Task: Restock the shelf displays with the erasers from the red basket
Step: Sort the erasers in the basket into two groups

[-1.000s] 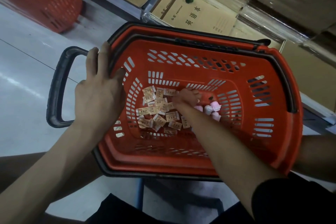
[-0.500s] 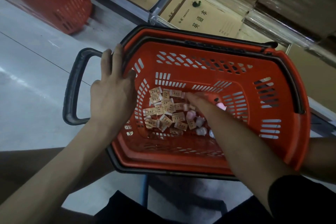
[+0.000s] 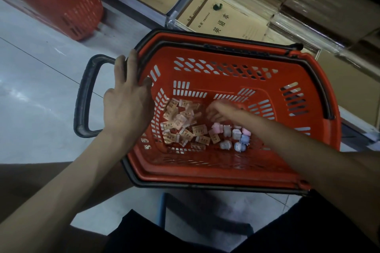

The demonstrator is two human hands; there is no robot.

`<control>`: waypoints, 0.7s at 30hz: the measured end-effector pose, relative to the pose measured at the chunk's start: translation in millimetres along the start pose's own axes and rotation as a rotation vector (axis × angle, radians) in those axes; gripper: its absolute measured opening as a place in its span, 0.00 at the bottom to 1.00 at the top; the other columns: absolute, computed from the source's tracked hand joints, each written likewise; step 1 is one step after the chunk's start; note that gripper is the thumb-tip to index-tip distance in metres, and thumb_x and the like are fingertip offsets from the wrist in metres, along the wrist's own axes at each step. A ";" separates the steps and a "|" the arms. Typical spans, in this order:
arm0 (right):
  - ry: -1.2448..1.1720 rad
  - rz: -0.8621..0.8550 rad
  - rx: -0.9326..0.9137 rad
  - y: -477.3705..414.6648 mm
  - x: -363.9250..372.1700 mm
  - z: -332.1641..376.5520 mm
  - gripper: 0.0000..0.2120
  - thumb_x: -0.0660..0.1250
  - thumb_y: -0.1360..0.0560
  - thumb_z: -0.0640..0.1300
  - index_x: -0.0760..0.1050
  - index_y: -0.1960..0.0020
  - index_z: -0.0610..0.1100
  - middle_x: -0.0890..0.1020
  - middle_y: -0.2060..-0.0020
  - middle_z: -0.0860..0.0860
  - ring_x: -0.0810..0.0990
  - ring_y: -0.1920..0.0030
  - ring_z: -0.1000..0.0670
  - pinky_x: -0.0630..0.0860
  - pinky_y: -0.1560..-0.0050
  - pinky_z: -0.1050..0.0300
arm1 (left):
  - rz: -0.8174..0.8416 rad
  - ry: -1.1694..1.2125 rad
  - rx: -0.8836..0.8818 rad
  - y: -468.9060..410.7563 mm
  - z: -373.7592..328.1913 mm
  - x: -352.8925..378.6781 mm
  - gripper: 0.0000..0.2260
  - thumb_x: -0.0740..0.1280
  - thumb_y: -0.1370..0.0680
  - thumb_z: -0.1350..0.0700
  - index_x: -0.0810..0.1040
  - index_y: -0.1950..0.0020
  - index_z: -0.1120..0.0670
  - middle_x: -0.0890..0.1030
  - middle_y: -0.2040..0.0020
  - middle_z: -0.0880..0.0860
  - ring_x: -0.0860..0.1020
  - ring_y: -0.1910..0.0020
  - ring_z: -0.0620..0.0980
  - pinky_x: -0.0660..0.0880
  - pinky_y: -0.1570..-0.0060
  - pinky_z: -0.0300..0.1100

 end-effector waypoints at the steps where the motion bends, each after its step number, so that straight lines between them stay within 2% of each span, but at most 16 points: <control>1: 0.206 -0.025 -0.107 -0.8 -0.6 0.1 0.07 0.66 0.23 0.40 0.84 0.51 0.41 0.88 0.59 0.45 0.87 0.55 0.43 0.83 0.53 0.51 | 0.000 0.002 0.003 0.2 -0.2 -0.1 0.09 0.71 0.23 0.57 0.80 0.45 0.59 0.56 0.18 0.62 0.55 0.19 0.66 0.75 0.70 0.56; 2: 0.458 -0.004 -0.214 1.7 6.1 -1.7 0.05 0.68 0.24 0.40 0.83 0.53 0.42 0.86 0.62 0.50 0.86 0.59 0.46 0.79 0.59 0.56 | 0.002 0.007 0.005 0.4 -0.2 -0.2 0.09 0.71 0.23 0.57 0.80 0.45 0.59 0.56 0.18 0.62 0.55 0.19 0.66 0.75 0.70 0.56; 3: 0.715 0.040 -0.321 6.2 17.4 -6.8 0.05 0.69 0.26 0.41 0.83 0.52 0.43 0.85 0.62 0.54 0.84 0.58 0.49 0.75 0.60 0.59 | 0.003 0.011 0.006 0.6 -0.1 -0.3 0.09 0.71 0.23 0.57 0.80 0.45 0.59 0.56 0.18 0.62 0.55 0.19 0.66 0.75 0.70 0.56; 4: 0.965 0.045 -0.431 10.2 26.7 -12.7 0.08 0.70 0.26 0.44 0.83 0.48 0.45 0.84 0.57 0.53 0.82 0.54 0.48 0.73 0.58 0.58 | 0.003 0.014 0.008 0.5 -0.1 -0.6 0.09 0.71 0.23 0.57 0.80 0.46 0.59 0.56 0.18 0.62 0.56 0.19 0.66 0.75 0.70 0.56; 7: 1.563 0.026 -0.673 7.4 51.1 -38.8 0.18 0.68 0.23 0.45 0.78 0.34 0.46 0.80 0.38 0.49 0.75 0.37 0.42 0.71 0.41 0.47 | -0.001 0.014 0.008 0.7 -0.5 -1.8 0.09 0.71 0.23 0.57 0.80 0.46 0.60 0.56 0.18 0.62 0.56 0.19 0.66 0.74 0.70 0.56; 9: 1.769 0.004 -0.657 3.1 57.5 -49.1 0.18 0.65 0.21 0.43 0.76 0.31 0.45 0.78 0.35 0.49 0.72 0.33 0.42 0.68 0.35 0.48 | -0.005 0.008 0.007 0.7 -0.6 -1.9 0.08 0.71 0.23 0.57 0.80 0.46 0.60 0.56 0.18 0.62 0.56 0.19 0.66 0.74 0.70 0.56; 11: 1.811 -0.045 -0.542 0.7 52.1 -53.0 0.18 0.64 0.21 0.49 0.76 0.33 0.45 0.78 0.36 0.49 0.71 0.34 0.42 0.67 0.34 0.48 | -0.003 0.003 0.008 0.7 -1.0 -1.4 0.09 0.71 0.23 0.57 0.80 0.46 0.60 0.56 0.18 0.62 0.56 0.19 0.66 0.73 0.70 0.55; 15: 1.687 -0.050 -0.286 -9.2 40.5 -62.6 0.30 0.62 0.24 0.67 0.77 0.33 0.46 0.75 0.34 0.44 0.69 0.34 0.41 0.64 0.35 0.45 | -0.002 -0.011 0.009 0.9 -0.4 -0.3 0.08 0.70 0.23 0.56 0.80 0.46 0.59 0.56 0.18 0.61 0.56 0.19 0.65 0.73 0.70 0.55; 19: 1.549 -0.084 -0.169 -18.1 45.0 -59.0 0.25 0.68 0.26 0.61 0.80 0.35 0.48 0.69 0.31 0.45 0.65 0.32 0.41 0.62 0.33 0.46 | -0.010 -0.021 0.018 -1.4 -1.0 -0.3 0.09 0.69 0.22 0.56 0.80 0.45 0.59 0.56 0.18 0.62 0.55 0.19 0.65 0.74 0.69 0.55; 21: 1.480 -0.123 -0.144 -18.2 48.2 -55.4 0.27 0.68 0.26 0.63 0.80 0.35 0.47 0.68 0.29 0.44 0.62 0.29 0.39 0.59 0.29 0.44 | -0.015 -0.027 0.031 -2.1 -2.5 -0.7 0.09 0.69 0.22 0.55 0.80 0.45 0.59 0.56 0.18 0.62 0.56 0.19 0.65 0.74 0.69 0.55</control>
Point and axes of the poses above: each hand's wrist, its own y-axis away from the middle knuckle, its own x-axis out of the palm, z = x × y, the point moved 8 cm from there along -y, towards the middle knuckle
